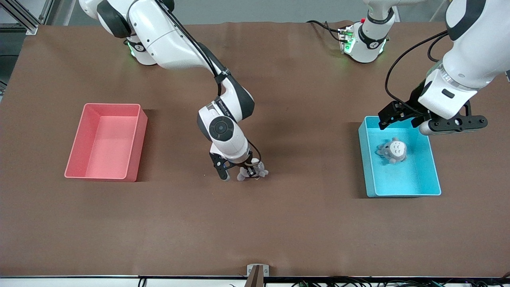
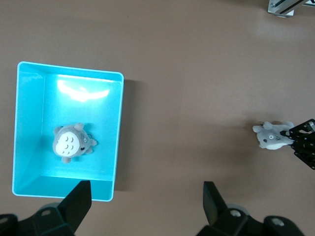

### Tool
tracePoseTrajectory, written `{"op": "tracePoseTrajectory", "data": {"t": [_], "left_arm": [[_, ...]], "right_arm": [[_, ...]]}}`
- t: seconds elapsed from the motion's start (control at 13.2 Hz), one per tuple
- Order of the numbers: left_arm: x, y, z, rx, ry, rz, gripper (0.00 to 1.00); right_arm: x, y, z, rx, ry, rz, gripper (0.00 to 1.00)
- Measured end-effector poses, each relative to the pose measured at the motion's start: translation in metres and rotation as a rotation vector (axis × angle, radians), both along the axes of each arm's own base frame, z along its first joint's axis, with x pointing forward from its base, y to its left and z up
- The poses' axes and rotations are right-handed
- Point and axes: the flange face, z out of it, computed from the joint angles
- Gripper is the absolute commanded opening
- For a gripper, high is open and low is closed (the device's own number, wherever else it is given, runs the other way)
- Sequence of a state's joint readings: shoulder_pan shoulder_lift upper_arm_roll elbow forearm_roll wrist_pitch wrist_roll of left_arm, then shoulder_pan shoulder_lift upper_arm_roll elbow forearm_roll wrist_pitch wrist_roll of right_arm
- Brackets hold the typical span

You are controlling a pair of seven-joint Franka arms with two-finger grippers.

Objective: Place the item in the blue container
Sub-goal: 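Open and withdraw the right gripper while the left gripper reaches the plush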

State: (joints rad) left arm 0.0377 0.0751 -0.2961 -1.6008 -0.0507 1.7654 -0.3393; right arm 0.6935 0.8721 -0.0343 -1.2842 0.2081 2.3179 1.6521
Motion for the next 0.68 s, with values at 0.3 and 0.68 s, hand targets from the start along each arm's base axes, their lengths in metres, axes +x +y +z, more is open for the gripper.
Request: {"op": "tracePoseTrajectory", "data": {"t": [0.3, 0.68], "left_arm": [[0.009, -0.024, -0.04, -0.003, 0.072, -0.044, 1.0], [0.021, -0.095, -0.127, -0.025, 0.158, -0.024, 1.0]], "right_arm": [[0.003, 0.007, 0.013, 0.025, -0.023, 0.05, 1.0], [0.033, -0.057, 0.046, -0.07, 0.039, 0.46, 1.0]]}}
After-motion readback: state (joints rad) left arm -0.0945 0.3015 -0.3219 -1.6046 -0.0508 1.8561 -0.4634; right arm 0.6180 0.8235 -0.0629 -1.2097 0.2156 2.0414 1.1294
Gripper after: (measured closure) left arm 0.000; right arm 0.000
